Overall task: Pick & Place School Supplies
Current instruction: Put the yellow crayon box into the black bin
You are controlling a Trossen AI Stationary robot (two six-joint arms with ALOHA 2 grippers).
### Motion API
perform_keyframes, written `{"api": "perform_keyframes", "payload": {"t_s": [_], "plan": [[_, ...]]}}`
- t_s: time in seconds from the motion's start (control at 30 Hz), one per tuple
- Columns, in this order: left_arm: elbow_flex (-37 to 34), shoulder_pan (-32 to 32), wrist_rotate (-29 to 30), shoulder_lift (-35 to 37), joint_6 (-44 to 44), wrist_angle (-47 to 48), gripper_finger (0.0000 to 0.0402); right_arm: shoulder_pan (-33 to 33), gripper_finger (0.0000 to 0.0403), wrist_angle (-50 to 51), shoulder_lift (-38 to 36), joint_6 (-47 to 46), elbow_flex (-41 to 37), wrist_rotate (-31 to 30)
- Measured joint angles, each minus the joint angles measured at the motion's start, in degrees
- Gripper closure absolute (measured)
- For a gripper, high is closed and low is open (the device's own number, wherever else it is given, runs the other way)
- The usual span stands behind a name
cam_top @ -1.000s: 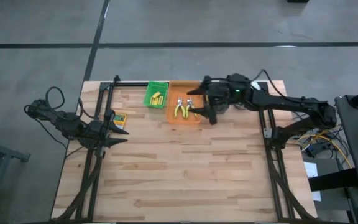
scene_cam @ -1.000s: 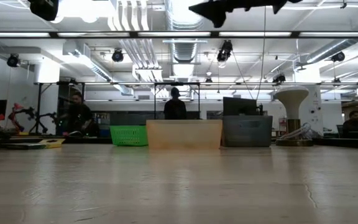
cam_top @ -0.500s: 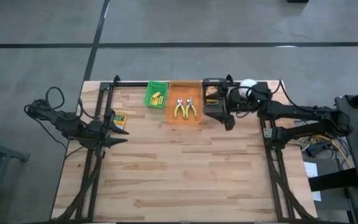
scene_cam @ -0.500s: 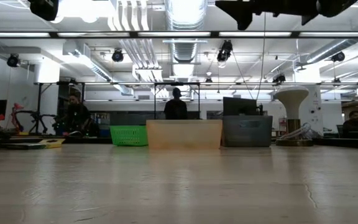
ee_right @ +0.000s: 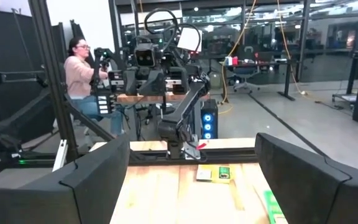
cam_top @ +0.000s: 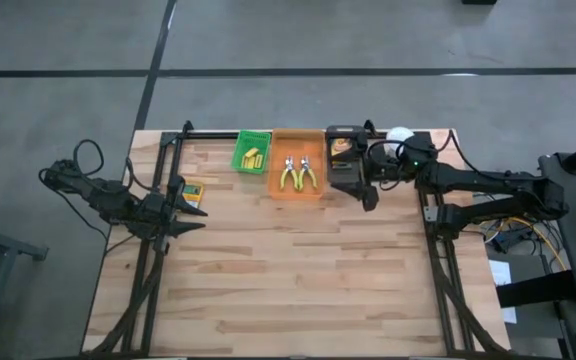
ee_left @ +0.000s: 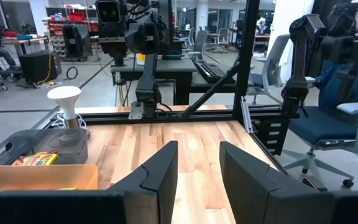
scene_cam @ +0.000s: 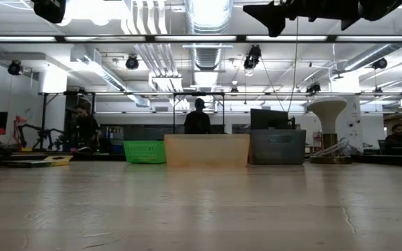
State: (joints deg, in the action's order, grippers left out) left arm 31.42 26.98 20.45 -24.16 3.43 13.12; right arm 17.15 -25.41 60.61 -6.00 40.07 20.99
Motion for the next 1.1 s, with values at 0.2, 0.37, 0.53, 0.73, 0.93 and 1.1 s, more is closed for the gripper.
{"api": "perform_keyframes", "payload": {"t_s": [0.2, 0.37, 0.53, 0.73, 0.93, 1.1], "plan": [[0.0, 0.0, 0.0, 0.0, -0.01, -0.01, 0.0278, 0.0, 0.0068, -0.09, 0.54, 0.0, 0.0, 0.02], [0.0, -0.02, 0.02, 0.0, 0.01, 0.01, 0.0278, 0.0, 0.0072, -0.07, 0.64, 0.0, 0.0, 0.02], [0.0, 0.0, 3.53, 0.12, 4.84, -0.85, 0.0278, 0.0, 0.0066, -0.07, 0.64, 0.0, 0.0, 0.0], [1.06, -0.04, 22.52, -0.09, 14.33, -1.31, 0.0277, 0.0, 0.0057, -0.07, 0.64, 0.01, 0.0, 0.0], [5.98, -0.25, 37.41, -2.92, 15.93, 8.79, 0.0277, 0.0, 0.0053, -0.07, 0.64, 0.02, 0.0, 0.0], [10.79, -2.55, 43.97, -6.34, 19.4, 15.91, 0.0277, 0.0, 0.0053, -0.07, 0.67, 0.03, 0.0, 0.0]]}}
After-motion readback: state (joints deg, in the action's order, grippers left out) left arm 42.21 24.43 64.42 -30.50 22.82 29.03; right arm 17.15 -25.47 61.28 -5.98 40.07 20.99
